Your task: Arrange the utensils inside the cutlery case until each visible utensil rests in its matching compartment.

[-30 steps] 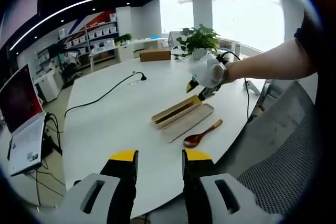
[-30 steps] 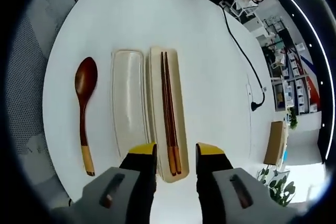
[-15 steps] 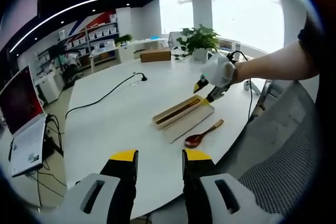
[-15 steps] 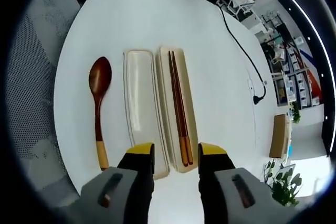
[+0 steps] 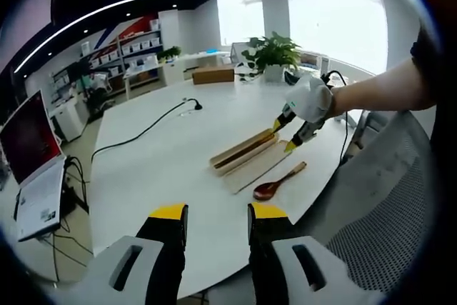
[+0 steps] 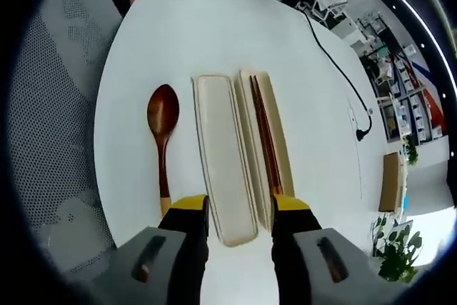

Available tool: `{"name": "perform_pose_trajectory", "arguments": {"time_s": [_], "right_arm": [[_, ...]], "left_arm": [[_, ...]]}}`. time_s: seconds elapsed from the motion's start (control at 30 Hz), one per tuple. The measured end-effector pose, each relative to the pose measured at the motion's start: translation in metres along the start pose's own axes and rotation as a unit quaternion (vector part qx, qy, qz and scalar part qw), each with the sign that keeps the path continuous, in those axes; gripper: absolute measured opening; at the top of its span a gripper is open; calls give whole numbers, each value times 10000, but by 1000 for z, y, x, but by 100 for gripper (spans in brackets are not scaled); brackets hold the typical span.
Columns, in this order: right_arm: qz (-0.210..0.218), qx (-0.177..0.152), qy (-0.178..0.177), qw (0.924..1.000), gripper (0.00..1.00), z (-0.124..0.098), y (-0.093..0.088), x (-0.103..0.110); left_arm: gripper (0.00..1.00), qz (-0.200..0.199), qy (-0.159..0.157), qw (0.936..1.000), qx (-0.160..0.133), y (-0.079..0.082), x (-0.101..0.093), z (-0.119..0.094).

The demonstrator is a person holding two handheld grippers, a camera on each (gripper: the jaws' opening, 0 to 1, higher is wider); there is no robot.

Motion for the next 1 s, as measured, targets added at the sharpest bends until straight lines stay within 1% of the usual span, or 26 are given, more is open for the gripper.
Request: {"name": "perform_pose_trajectory", "arguments": {"time_s": [0.43,0.57,0.63,0.8,0.93,1.0], "right_arm": [[63,-63,145,9999,32,-6,2,10],[59,-71,246,9997,32,-5,3,18],[43,-65,318,9995,32,-3,3,23],[6,-167,590,9981,32,0,8,39],[52,-222,803,9965,32,1,11,48],[69,-257,897,9956,32,1,12,53]], "left_arm": [[34,10,46,10000,-12,0,1,-1],[34,15,63,10000,-16,1,2,-1],[34,28,79,10000,0,0,2,0],[34,6,96,9999,81,-3,3,0],[33,7,168,9997,151,-5,4,-1],[33,0,225,9997,138,-5,5,-2]]}}
Point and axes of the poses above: the point that each gripper's makers call its tool centre point, and the gripper's own axes: z roughly forward along the fingers, x roughly to its left, y roughly out of its top, the point moved 3 cm from there along -z, roughly backward along the fingers, and after that the axes turned 12 degrees about -y, right-handed, at the moved point
